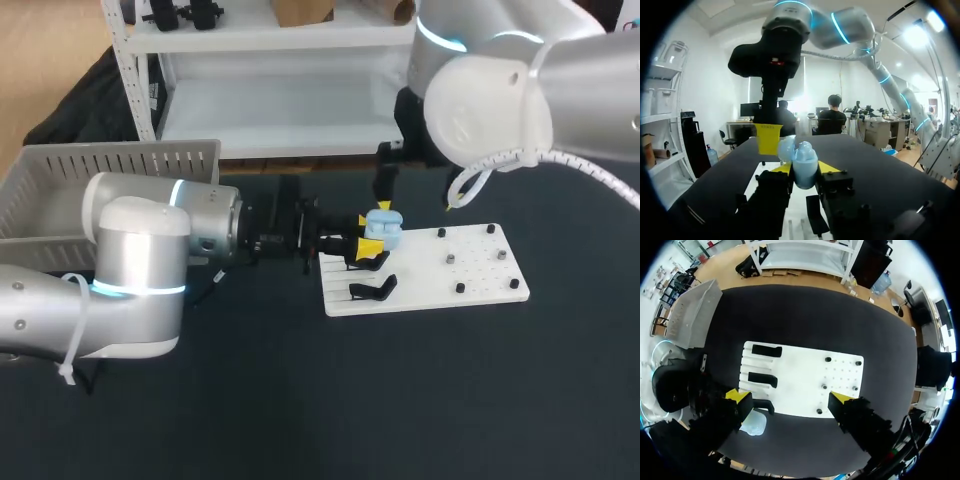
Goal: Pick up each earbud case from the left stands, insert the matching earbuds, close the lid, and place the case in the box.
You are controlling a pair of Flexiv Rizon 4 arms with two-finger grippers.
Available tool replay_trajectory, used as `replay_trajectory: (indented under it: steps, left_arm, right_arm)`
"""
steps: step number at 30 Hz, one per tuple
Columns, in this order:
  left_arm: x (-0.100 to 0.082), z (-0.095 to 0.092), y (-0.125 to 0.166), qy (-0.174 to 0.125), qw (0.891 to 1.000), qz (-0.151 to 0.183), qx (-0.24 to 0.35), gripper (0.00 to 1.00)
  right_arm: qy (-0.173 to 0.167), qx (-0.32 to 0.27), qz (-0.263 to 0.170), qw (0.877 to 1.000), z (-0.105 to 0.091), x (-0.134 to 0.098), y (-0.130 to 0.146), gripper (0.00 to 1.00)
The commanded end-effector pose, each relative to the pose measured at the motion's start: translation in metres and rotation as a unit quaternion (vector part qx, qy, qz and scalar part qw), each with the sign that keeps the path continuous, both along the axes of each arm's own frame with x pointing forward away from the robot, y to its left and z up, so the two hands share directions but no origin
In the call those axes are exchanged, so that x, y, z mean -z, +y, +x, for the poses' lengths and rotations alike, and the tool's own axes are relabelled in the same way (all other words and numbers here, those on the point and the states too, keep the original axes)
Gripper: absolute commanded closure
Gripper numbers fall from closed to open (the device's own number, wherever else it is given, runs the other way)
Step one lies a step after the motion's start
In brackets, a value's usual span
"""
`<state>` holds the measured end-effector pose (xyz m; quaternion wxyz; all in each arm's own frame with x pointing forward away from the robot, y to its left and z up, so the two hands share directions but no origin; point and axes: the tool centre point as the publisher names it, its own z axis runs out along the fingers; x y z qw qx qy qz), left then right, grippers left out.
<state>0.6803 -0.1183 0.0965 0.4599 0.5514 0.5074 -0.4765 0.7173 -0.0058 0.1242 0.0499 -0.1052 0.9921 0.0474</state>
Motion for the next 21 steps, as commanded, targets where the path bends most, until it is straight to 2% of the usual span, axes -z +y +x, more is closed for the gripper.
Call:
replay_trajectory:
  steps: [1, 4, 7, 14, 18, 21]
  left_arm:
    - [0.000, 0.000, 0.000, 0.000, 1.000, 0.001, 0.000, 1.00]
    - [0.000, 0.000, 0.000, 0.000, 1.000, 0.001, 0.000, 1.00]
    - [0.000, 0.000, 0.000, 0.000, 1.000, 0.001, 0.000, 1.00]
    - [0.000, 0.000, 0.000, 0.000, 1.000, 0.001, 0.000, 1.00]
    - [-0.013, 0.010, 0.030, -0.013, 0.999, 0.009, -0.045, 1.00]
    - [-0.027, 0.015, 0.054, -0.031, 0.997, 0.019, -0.075, 1.00]
  right_arm:
    - [0.000, -0.002, 0.002, 1.000, -0.013, -0.003, -0.002, 0.00]
    - [0.003, -0.003, 0.004, 1.000, -0.020, -0.004, -0.004, 0.00]
    - [-0.013, 0.001, 0.009, 1.000, -0.023, -0.011, -0.008, 0.00]
    - [-0.107, -0.004, 0.049, 0.993, -0.035, -0.055, -0.028, 0.00]
    - [-0.142, -0.007, 0.056, 0.988, -0.046, -0.071, -0.040, 0.00]
    - [-0.153, 0.003, 0.056, 0.987, -0.052, -0.074, -0.050, 0.00]
